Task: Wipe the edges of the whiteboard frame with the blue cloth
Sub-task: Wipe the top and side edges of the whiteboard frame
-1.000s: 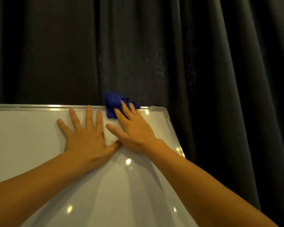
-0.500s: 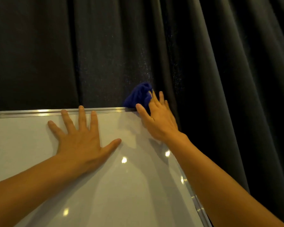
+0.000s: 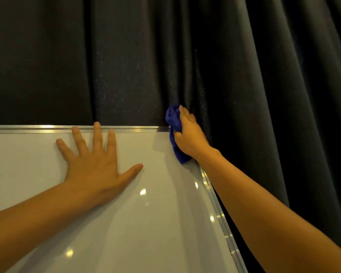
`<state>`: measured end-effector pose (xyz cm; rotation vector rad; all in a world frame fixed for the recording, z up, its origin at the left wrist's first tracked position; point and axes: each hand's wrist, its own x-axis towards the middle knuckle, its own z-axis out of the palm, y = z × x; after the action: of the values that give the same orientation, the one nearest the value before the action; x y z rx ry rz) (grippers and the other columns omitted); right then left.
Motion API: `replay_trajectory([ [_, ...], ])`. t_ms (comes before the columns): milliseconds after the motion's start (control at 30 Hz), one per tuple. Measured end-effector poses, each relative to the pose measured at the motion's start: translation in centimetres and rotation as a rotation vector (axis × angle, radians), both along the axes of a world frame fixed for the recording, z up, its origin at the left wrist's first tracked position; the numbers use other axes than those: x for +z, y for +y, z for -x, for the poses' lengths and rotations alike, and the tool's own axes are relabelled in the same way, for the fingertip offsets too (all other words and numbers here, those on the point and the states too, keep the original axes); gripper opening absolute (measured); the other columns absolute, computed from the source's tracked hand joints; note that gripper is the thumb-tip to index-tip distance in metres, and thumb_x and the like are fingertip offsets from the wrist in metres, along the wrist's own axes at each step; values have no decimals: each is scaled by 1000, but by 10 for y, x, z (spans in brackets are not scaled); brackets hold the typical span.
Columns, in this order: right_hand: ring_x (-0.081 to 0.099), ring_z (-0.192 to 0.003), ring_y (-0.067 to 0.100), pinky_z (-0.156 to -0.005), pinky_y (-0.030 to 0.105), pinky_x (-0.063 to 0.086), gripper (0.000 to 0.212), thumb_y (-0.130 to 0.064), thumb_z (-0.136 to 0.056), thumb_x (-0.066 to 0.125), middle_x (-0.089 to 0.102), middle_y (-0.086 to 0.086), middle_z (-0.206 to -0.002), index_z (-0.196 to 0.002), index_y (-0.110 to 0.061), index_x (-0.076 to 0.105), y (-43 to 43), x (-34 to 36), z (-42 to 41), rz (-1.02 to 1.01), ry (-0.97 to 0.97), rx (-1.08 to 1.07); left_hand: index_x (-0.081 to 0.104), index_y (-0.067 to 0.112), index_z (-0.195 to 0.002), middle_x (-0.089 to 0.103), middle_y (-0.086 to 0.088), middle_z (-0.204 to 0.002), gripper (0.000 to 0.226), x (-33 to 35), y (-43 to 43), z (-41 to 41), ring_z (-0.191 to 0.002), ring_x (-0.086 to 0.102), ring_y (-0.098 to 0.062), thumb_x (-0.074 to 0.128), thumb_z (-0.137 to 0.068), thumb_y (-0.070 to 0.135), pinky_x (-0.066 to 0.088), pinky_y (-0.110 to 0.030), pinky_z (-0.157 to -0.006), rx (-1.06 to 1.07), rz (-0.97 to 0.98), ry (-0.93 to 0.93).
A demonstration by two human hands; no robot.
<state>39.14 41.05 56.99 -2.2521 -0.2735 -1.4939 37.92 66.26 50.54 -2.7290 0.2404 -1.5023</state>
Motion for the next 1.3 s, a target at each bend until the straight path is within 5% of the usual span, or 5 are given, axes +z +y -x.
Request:
replay_trajectory([
  [133,8,-153,25,-122,36,0,75,-2,-87,49,16,2,-166,-153,-32,30,5,-27,-9,99,-82,77,-35,26,-140,-36,-9,-155,113,-4,-8,2,-141,-26,-46,-20,-49,93,-11,-68,-109,-34,-21,-14],
  [600,61,-115,0,-89,12,48,55,-28,-91,67,66,-17,-126,-142,-39,49,-20,-157,27,-534,100,719,-40,31,-136,-27,-9,-159,103,-34,-43,-10,-141,-23,-47,-13,-58,92,-9,-71,-109,-101,-63,-55],
  [867,60,-117,43,-103,57,47,48,-22,-87,68,64,25,-127,-130,-2,60,-34,-138,41,-1134,235,975,-23,30,-148,-20,-8,-161,110,-38,-62,-4,-141,-22,-49,-11,-59,93,-10,-72,-108,-71,-101,-50],
  [1067,68,-104,18,-87,27,57,35,-11,-84,70,75,-3,-110,-115,-25,69,-42,-170,41,-839,199,905,-26,30,-146,-22,-8,-160,110,-38,-57,-7,-141,-22,-49,-14,-57,93,-9,-72,-108,-50,-104,-59],
  [1300,-25,-148,20,-118,49,2,93,-89,-79,12,-29,-18,-159,-156,-36,7,-13,-137,40,58,222,-74,-19,29,-149,-17,-10,-161,115,-37,-67,-6,-142,-17,-50,-11,-56,94,-6,-72,-109,-21,-99,-63],
])
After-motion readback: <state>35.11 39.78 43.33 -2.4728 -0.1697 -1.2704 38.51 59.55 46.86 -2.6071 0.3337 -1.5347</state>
